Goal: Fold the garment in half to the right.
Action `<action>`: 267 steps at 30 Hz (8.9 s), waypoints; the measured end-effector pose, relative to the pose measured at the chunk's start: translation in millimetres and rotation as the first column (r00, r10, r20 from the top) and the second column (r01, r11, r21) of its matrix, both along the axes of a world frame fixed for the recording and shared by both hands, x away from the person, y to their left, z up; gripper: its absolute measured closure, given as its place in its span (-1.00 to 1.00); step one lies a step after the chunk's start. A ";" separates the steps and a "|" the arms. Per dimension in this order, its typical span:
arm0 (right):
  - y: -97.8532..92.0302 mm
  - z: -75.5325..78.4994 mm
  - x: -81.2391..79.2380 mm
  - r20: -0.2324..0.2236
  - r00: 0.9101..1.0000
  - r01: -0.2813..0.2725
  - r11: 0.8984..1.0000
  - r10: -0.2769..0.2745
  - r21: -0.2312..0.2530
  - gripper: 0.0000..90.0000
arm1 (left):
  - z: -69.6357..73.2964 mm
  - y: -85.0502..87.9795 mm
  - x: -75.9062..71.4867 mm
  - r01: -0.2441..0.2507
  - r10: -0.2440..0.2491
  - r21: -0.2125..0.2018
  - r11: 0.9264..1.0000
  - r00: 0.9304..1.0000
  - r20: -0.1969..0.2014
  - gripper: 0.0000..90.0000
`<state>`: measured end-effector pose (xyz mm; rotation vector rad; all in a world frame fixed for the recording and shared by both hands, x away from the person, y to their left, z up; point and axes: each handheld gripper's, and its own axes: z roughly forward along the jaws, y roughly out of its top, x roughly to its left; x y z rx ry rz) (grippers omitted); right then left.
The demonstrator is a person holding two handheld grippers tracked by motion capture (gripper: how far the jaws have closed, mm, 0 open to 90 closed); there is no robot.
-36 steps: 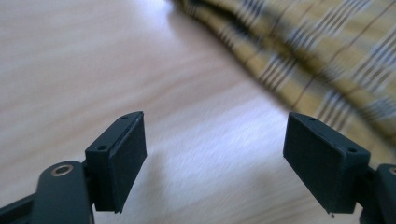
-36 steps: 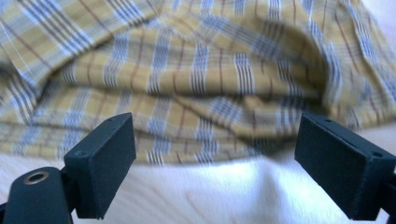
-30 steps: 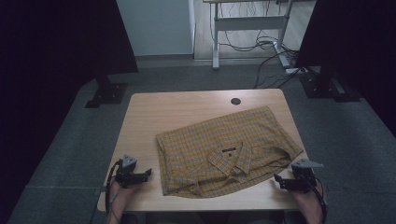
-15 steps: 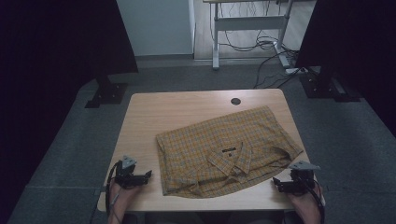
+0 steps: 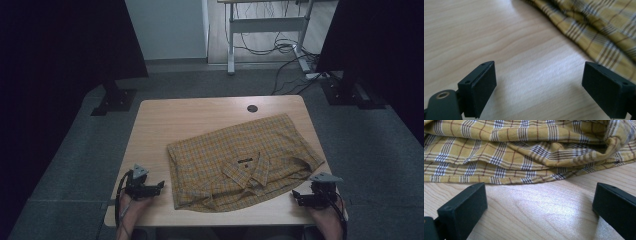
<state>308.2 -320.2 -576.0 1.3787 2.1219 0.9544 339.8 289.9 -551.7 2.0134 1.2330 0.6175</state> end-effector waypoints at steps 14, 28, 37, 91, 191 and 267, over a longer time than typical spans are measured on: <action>0.0 0.0 0.0 0.000 1.000 0.000 1.000 0.000 0.000 -1.00 | 17.8 -6.4 31.1 0.026 -0.024 -0.058 0.998 1.000 0.020 -0.69; 0.0 0.0 -0.1 0.000 1.000 -0.001 1.000 0.001 0.000 -1.00 | 20.7 -17.1 71.6 0.009 -0.004 -0.080 0.997 0.998 0.058 -0.67; 0.0 0.0 -0.1 0.000 1.000 -0.001 1.000 0.001 0.000 -1.00 | 26.4 -22.6 94.0 -0.001 0.010 -0.092 0.996 0.996 0.091 -0.64; 66.8 20.8 -2.6 0.061 0.961 -0.271 0.962 0.269 0.026 -0.89 | -1.2 -33.7 120.4 -0.078 0.078 -0.012 0.997 0.997 -0.002 -0.65; 297.8 90.5 -7.6 0.230 0.702 -0.699 0.714 0.674 0.043 0.76 | 85.8 -46.8 72.3 0.012 0.004 -0.061 0.998 0.964 0.265 0.91; 293.3 118.6 -29.6 0.340 0.669 -0.724 0.683 0.661 0.096 0.80 | 128.5 -44.1 58.8 0.031 -0.060 0.077 0.997 0.913 0.404 0.80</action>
